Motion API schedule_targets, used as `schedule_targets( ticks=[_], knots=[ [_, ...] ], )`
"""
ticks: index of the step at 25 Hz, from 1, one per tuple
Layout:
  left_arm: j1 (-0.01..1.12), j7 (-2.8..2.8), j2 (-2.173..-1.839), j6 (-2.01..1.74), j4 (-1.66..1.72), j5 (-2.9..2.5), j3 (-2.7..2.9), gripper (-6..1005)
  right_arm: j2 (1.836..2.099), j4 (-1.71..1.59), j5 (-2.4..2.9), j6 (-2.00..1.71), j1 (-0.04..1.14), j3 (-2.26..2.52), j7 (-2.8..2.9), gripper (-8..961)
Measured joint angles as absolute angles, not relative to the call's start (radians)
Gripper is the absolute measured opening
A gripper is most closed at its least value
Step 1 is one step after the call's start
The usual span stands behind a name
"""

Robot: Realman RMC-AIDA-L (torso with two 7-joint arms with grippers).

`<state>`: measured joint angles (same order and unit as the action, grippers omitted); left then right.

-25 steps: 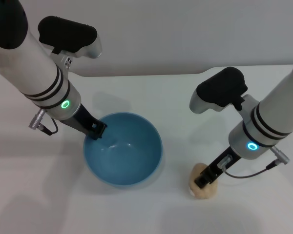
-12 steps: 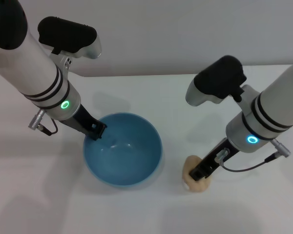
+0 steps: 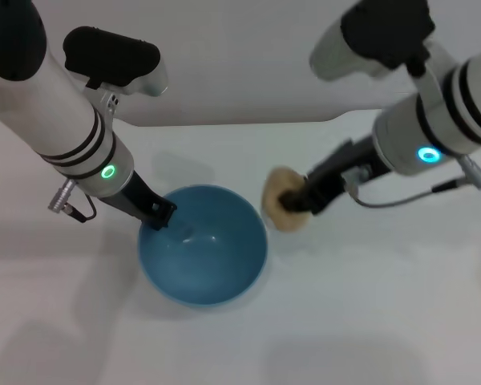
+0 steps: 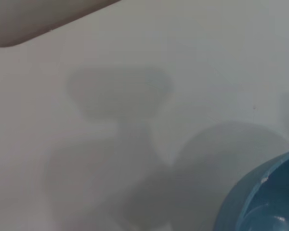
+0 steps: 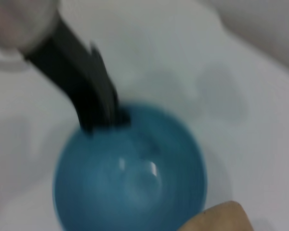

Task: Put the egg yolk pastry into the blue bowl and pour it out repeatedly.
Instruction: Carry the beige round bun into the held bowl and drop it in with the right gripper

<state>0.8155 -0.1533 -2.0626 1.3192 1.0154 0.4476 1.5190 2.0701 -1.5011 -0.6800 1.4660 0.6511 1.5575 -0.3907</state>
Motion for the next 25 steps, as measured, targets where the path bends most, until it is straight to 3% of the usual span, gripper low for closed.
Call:
schedule_targets(
  ticks=[15,25],
  knots=[
    [0.822,-0.157,-2.066,1.308,1.02,0.487,1.522,24,2.077,-1.264,-0.686,1.259,0.814,1.718,-0.387,114],
    [0.822,-0.153,-2.066,1.295,1.026,0.491,1.522,24,2.077,-1.278,-0.687,1.23,0.826,1.703,-0.369,352]
  ],
)
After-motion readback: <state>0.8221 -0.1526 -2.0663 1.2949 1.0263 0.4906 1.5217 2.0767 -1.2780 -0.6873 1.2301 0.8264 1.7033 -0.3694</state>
